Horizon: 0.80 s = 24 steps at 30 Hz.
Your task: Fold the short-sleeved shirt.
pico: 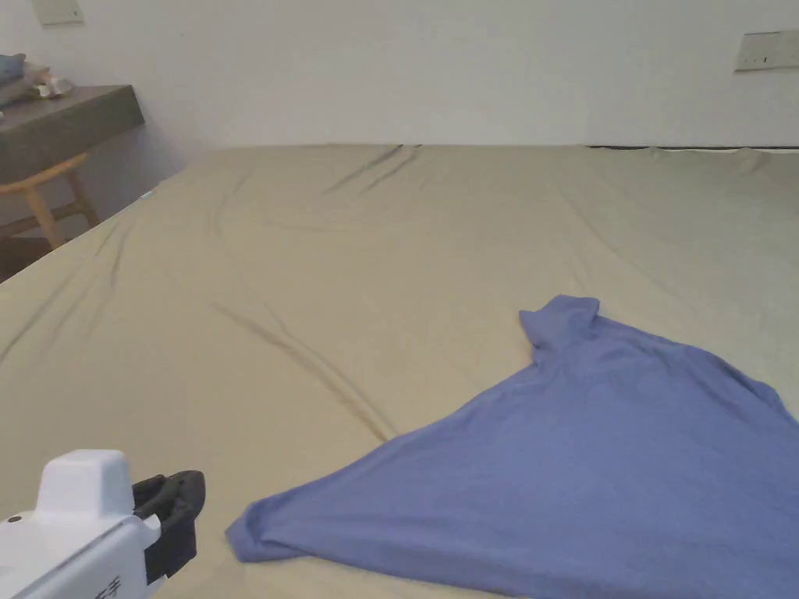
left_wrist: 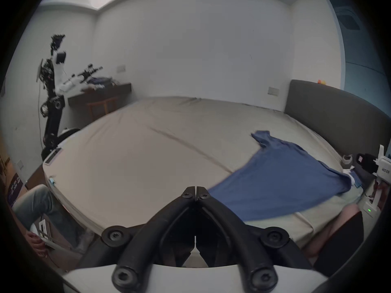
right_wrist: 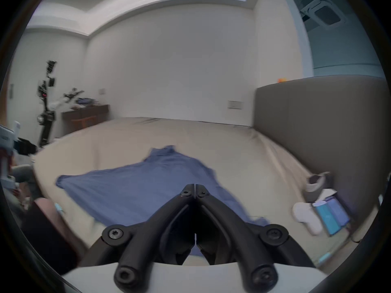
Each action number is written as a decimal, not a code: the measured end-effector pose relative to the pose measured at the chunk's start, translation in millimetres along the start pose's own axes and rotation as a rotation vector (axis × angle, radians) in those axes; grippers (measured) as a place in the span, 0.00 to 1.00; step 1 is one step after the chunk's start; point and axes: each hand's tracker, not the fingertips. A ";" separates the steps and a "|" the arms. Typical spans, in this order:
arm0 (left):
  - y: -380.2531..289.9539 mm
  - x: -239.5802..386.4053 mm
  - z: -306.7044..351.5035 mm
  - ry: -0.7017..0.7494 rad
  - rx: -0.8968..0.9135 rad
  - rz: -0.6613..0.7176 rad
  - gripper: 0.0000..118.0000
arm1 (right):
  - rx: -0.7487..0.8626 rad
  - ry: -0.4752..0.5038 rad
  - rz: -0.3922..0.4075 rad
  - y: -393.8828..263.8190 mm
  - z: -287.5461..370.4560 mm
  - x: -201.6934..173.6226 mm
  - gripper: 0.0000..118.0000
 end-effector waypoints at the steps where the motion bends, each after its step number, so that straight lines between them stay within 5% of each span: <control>1: -3.0 1.1 -4.7 0.022 -0.013 -0.020 0.00 | -0.057 0.046 -0.066 -3.5 -7.3 -10.7 0.00; 2: -7.4 5.1 -11.9 0.027 -0.024 -0.050 0.00 | 0.022 0.054 0.016 4.4 -10.6 -19.0 0.00; 6: -8.4 -8.8 -55.7 -0.059 -0.066 0.051 0.00 | -0.038 0.124 0.018 2.7 -32.0 -43.7 0.00; 7: -6.3 -13.5 -71.7 -0.043 -0.109 0.093 0.09 | -0.041 0.141 0.024 3.8 -30.8 -43.4 0.00; 8: -4.8 -15.6 -88.9 -0.020 -0.148 0.117 0.33 | -0.047 0.162 0.028 2.8 -34.1 -47.7 0.00; 9: -5.7 -18.3 -102.6 0.031 -0.189 0.117 0.71 | -0.049 0.172 0.024 1.6 -36.2 -50.7 0.00; 10: -6.2 -19.9 -117.6 0.039 -0.218 0.110 0.87 | -0.050 0.188 0.014 0.1 -35.9 -48.9 0.00; 11: -8.9 -20.6 -132.2 0.031 -0.245 0.089 0.91 | -0.054 0.201 0.012 -2.0 -36.3 -48.6 0.00; 14: -23.1 -19.5 -169.7 0.046 -0.358 0.088 0.84 | -0.065 0.209 0.017 -8.6 -35.8 -46.8 0.00; 15: -28.9 -19.2 -176.8 0.051 -0.401 0.101 0.73 | -0.072 0.212 0.019 -10.4 -35.1 -44.6 0.00; 18: -38.3 -9.1 -168.3 0.077 -0.375 0.045 0.08 | -0.087 0.206 0.021 -14.7 -34.8 -35.4 0.00; 20: -35.0 -2.1 -156.5 -0.068 -0.365 0.000 0.01 | -0.096 0.198 0.023 -18.1 -37.3 -25.6 0.00; 24: -27.5 6.4 -126.7 -0.031 -0.246 -0.055 0.01 | -0.133 0.182 0.041 -16.7 -57.8 -16.7 0.00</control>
